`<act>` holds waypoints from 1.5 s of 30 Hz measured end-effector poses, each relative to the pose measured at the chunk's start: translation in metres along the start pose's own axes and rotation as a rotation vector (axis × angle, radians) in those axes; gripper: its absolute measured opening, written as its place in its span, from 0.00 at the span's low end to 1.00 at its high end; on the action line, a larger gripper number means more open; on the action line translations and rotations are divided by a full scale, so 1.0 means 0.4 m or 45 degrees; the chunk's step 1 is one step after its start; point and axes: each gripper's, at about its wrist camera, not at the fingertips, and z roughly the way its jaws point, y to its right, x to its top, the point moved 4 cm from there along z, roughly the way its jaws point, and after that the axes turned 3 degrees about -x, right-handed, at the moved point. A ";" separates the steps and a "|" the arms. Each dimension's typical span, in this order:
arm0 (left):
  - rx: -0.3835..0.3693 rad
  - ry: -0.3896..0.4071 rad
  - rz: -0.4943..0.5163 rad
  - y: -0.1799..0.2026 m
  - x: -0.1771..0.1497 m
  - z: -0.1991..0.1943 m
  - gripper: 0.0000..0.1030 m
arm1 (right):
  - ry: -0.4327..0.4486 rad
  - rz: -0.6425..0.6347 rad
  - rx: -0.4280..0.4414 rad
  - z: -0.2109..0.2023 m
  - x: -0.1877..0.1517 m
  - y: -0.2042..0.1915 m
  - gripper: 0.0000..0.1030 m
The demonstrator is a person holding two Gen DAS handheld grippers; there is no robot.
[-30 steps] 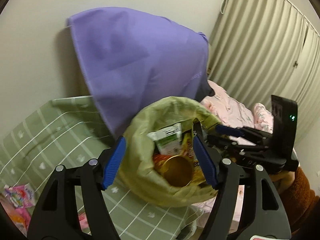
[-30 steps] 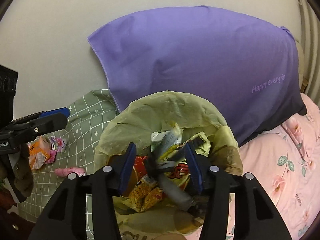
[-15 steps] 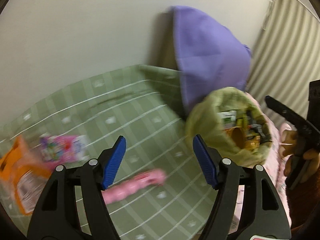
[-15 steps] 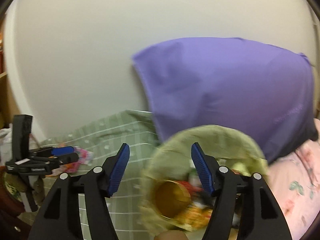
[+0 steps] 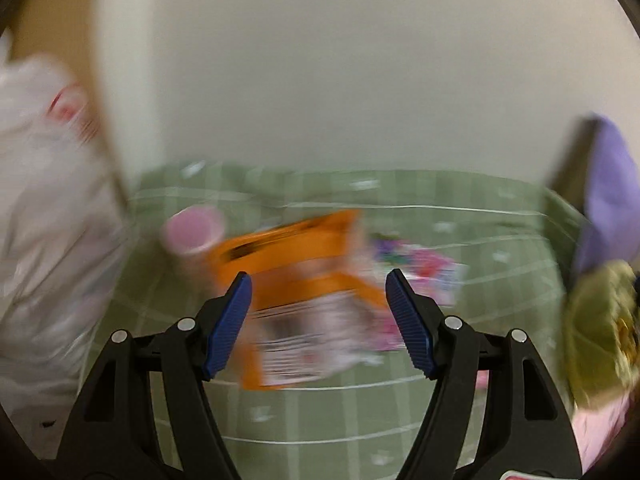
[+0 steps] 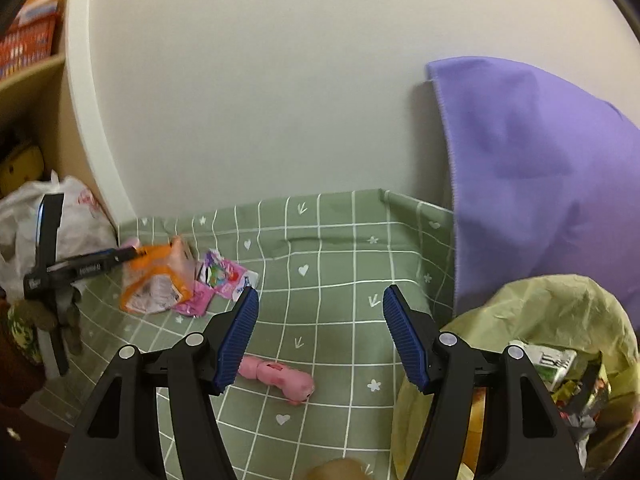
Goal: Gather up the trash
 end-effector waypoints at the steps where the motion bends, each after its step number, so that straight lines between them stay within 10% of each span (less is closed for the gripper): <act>1: 0.036 -0.024 -0.033 -0.030 -0.004 0.019 0.64 | -0.010 0.000 0.004 0.006 -0.002 -0.006 0.59; 5: 0.099 -0.133 -0.080 -0.088 -0.031 0.090 0.58 | -0.072 -0.026 0.066 0.044 -0.012 -0.038 0.59; 9: 0.036 -0.229 -0.099 -0.111 -0.075 0.114 0.28 | -0.119 -0.083 0.071 0.078 -0.026 -0.074 0.59; 15: -0.087 -0.296 -0.059 -0.100 -0.160 0.036 0.22 | -0.179 -0.123 0.182 0.163 -0.037 -0.149 0.59; 20: -0.186 -0.356 0.000 -0.086 -0.210 -0.034 0.24 | -0.259 -0.199 0.324 0.245 -0.051 -0.249 0.59; 34: -0.097 -0.226 -0.073 -0.130 -0.185 -0.114 0.47 | -0.397 -0.507 0.557 0.460 -0.051 -0.520 0.59; 45: -0.109 -0.164 -0.069 -0.134 -0.174 -0.116 0.52 | -0.318 -0.637 0.343 0.543 0.001 -0.515 0.53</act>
